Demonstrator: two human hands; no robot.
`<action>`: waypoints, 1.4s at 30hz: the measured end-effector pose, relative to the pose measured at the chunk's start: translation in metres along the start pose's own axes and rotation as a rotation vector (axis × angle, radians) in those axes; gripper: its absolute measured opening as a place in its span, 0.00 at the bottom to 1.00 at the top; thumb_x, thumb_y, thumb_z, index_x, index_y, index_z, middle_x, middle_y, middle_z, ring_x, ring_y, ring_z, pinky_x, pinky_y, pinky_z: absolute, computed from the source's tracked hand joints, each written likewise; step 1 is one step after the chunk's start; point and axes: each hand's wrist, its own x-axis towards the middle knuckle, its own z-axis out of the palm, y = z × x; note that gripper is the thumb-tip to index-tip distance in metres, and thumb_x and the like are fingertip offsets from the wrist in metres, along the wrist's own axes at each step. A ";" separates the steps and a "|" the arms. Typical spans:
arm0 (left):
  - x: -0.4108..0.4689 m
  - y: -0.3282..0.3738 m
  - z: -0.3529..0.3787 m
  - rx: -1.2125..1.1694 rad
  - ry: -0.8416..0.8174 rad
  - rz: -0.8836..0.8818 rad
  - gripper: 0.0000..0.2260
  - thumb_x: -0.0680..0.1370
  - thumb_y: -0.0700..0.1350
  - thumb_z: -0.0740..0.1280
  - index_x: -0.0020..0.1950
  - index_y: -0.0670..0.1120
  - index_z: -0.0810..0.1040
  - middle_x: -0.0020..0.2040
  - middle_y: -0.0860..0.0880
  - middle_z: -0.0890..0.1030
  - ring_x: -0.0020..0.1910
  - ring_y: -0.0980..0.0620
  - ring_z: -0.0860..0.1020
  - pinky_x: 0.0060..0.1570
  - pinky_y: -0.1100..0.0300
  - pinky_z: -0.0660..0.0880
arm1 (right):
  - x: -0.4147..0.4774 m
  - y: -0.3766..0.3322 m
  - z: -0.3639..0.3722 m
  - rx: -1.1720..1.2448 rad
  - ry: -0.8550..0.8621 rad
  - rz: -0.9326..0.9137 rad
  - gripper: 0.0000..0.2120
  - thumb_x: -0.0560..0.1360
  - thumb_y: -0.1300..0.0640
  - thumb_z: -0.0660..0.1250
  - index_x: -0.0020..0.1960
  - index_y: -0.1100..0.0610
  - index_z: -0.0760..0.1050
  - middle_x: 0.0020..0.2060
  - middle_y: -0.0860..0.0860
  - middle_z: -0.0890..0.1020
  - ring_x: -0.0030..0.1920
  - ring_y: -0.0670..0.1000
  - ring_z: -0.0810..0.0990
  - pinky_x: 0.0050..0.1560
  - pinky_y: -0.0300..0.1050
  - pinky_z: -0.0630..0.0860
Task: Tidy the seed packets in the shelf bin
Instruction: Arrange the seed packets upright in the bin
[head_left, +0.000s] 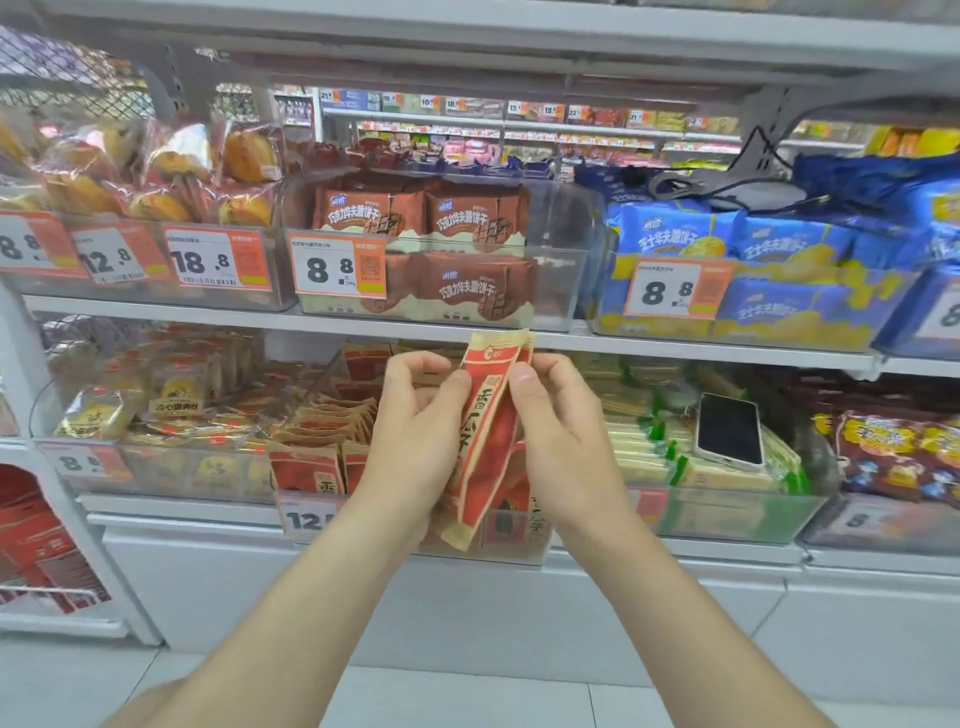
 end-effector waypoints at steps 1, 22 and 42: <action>-0.001 -0.001 0.001 -0.003 -0.012 0.005 0.05 0.85 0.48 0.69 0.60 0.53 0.76 0.47 0.45 0.85 0.41 0.52 0.85 0.44 0.50 0.81 | -0.001 0.002 0.000 0.000 -0.018 0.016 0.12 0.84 0.44 0.64 0.58 0.51 0.78 0.46 0.52 0.88 0.45 0.52 0.86 0.47 0.53 0.81; -0.002 -0.001 -0.013 -0.186 -0.274 -0.070 0.08 0.87 0.45 0.64 0.52 0.41 0.77 0.40 0.46 0.79 0.39 0.51 0.78 0.39 0.59 0.76 | 0.005 0.000 0.011 -0.016 -0.080 0.047 0.11 0.86 0.59 0.64 0.47 0.61 0.78 0.32 0.46 0.81 0.34 0.44 0.81 0.40 0.40 0.76; -0.008 0.007 -0.040 0.057 -0.328 0.019 0.11 0.79 0.42 0.77 0.61 0.46 0.86 0.53 0.45 0.89 0.56 0.46 0.88 0.56 0.50 0.86 | 0.011 0.008 -0.010 -0.304 -0.078 -0.058 0.12 0.85 0.44 0.66 0.49 0.51 0.79 0.40 0.48 0.86 0.36 0.45 0.81 0.37 0.42 0.76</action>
